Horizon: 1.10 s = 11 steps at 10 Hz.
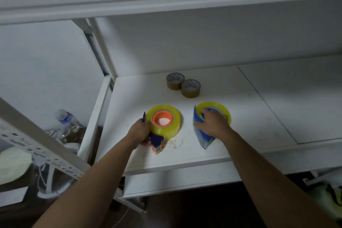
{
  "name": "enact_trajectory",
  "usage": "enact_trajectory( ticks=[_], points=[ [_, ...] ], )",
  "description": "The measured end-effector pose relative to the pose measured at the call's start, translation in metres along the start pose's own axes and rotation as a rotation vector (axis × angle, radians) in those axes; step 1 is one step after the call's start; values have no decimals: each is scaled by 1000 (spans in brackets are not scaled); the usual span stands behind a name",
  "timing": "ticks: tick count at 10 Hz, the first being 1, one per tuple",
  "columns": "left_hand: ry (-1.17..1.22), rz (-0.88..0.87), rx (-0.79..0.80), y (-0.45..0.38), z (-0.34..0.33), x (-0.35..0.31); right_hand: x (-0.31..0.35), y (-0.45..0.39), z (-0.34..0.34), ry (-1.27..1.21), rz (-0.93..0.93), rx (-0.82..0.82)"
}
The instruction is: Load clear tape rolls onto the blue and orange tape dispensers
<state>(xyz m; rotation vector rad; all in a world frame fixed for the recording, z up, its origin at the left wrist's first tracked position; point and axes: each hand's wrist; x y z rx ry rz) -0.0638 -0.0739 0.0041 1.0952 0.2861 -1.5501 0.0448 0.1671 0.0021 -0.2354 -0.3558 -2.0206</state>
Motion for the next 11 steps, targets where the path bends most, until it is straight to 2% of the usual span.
enact_trajectory(
  ticks=[2, 5, 8, 9, 10, 11],
  points=[
    [87, 29, -8, 1, -8, 5, 2, 9, -11, -25, 77, -56],
    [225, 47, -52, 8, -16, -4, 1, 13, -6, -49, 138, -11],
    [132, 31, -179, 19, -27, 3, 2, 16, -8, -48, 196, -101],
    [130, 39, -178, 32, -29, 2, -1, 22, -11, -147, 190, -147],
    [26, 13, -285, 38, -30, 7, -8, 28, -18, -292, 212, -271],
    [-60, -119, -454, 48, -28, 1, -9, 34, -16, -387, 203, -417]
  ],
)
Point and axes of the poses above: each hand's wrist, its own y-axis away from the middle knuckle, its own z-axis out of the back of the hand, x = y × z
